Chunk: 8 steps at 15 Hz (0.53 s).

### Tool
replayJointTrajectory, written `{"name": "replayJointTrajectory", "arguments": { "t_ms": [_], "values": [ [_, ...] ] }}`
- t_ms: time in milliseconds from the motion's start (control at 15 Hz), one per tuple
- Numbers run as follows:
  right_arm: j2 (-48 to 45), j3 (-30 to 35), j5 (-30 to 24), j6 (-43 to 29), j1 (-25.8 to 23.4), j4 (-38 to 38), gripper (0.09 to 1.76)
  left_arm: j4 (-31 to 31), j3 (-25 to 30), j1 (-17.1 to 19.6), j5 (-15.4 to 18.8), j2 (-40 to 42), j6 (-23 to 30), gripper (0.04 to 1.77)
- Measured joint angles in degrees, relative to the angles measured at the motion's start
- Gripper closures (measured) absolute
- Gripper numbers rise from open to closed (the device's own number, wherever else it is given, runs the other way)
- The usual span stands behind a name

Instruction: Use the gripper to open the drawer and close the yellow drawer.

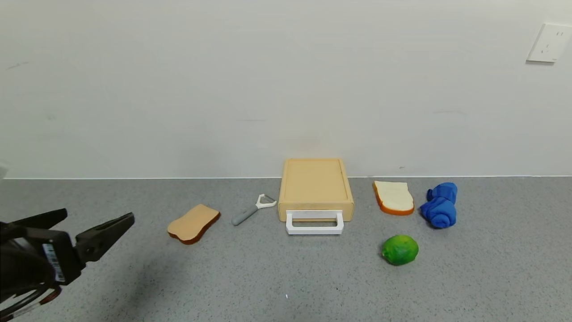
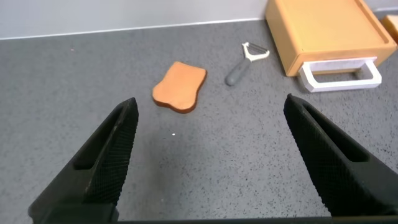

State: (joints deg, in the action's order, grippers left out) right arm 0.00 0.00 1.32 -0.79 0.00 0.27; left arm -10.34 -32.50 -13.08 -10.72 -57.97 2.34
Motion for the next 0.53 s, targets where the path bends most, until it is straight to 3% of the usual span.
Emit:
{"name": "replayJointTrajectory", "arguments": {
  "t_ms": [533],
  "values": [
    [0.0, 0.0, -0.02, 0.0, 0.0, 0.0, 0.14, 17.82, 2.11, 1.82, 0.66, 23.77, -0.3, 0.11]
  ]
}}
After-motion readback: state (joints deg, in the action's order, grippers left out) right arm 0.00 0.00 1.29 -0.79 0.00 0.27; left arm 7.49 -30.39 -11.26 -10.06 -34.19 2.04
